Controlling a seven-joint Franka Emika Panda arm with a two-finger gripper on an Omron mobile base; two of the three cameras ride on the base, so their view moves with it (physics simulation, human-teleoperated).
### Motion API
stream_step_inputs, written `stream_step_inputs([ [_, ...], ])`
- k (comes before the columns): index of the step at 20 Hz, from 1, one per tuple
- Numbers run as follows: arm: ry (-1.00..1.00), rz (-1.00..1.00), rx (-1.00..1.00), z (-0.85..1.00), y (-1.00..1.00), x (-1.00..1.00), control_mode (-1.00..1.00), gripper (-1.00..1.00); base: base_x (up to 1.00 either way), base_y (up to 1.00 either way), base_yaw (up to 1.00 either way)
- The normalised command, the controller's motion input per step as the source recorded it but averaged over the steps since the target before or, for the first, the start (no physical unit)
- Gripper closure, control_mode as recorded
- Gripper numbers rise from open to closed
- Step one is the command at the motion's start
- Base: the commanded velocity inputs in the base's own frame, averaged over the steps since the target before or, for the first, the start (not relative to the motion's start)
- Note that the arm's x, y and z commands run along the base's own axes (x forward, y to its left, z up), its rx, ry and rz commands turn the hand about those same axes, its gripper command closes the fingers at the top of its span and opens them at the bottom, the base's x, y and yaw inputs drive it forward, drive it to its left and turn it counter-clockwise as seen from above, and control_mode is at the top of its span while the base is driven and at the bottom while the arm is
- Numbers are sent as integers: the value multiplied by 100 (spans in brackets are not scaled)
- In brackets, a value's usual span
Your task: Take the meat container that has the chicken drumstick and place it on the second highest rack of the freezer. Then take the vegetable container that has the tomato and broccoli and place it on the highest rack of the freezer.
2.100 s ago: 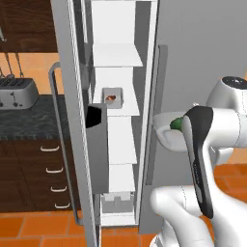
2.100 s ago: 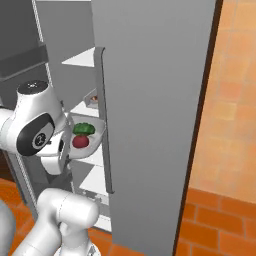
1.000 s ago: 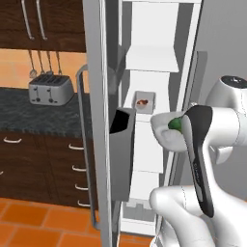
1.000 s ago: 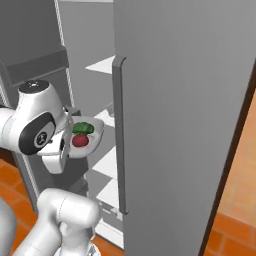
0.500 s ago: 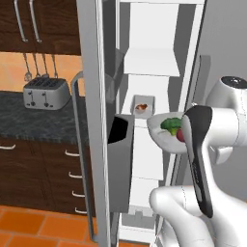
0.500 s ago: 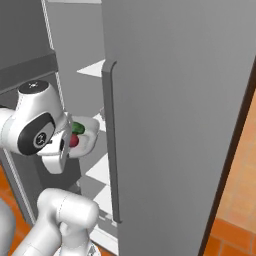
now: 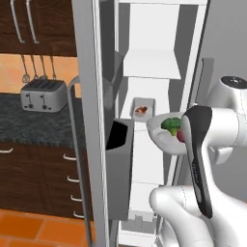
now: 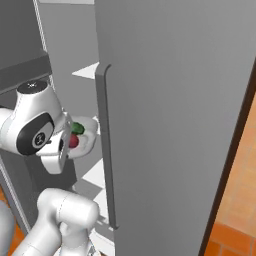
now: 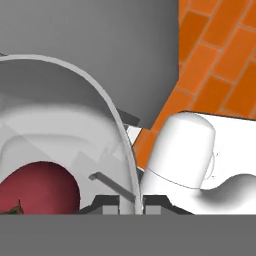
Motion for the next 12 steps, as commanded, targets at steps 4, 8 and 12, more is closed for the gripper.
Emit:
stream_step_inputs([
  [4, 0, 0, 0, 0, 0, 0, 100, 100, 56, -2, 0],
  [8, 0, 0, 0, 0, 0, 0, 100, 100, 7, 0, 0],
  [12, 0, 0, 0, 0, 0, 0, 100, 100, 0, 0, 0],
])
